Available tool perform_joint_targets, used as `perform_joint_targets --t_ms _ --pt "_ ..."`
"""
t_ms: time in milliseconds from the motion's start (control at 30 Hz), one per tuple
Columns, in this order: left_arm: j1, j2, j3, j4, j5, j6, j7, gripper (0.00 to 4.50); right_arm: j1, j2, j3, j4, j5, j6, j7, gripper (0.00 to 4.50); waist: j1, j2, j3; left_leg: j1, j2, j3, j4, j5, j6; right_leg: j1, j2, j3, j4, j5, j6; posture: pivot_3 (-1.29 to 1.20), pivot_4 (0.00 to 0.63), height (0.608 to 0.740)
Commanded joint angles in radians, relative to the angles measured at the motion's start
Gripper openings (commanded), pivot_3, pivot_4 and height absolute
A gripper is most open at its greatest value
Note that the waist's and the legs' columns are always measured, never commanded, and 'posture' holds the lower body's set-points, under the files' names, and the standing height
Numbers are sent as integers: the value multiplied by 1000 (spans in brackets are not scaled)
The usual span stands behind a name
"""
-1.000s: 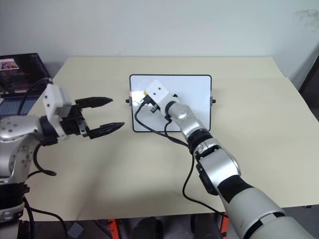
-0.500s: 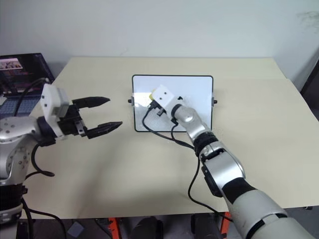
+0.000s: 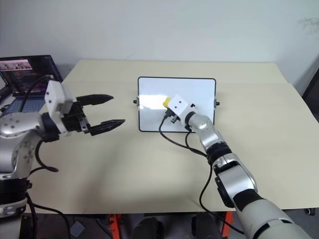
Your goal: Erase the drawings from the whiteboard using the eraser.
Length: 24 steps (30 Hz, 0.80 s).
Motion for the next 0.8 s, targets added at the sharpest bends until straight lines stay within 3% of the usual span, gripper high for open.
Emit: perform_joint_targets --t_ms 33,233,533,800 --pt "-42 -5 -3 14 8 -28 -12 4500 -1 1 -42 -42 35 37 -14 1281 -1 0 0 0 0 0 0 0 0 0 0 0 0 0 0 0 150 740" --pt "-53 -12 -10 25 14 -36 -20 4500 -83 59 -70 -35 75 0 -53 1281 -9 1 1 -5 1 1 0 0 0 -5 1 1 -1 0 0 0 150 740" --pt "-11 8 28 -17 6 -19 -8 4500 -255 143 -71 186 61 -47 -112 1281 -31 0 2 -19 2 3 -2 1 -2 -21 1 2 -1 0 0 0 150 740" --pt "92 44 116 -125 -22 34 32 4500 -304 192 -17 332 -15 -35 -159 1281 -40 1 2 -23 2 3 -2 2 -4 -26 0 2 -1 0 0 0 150 740"
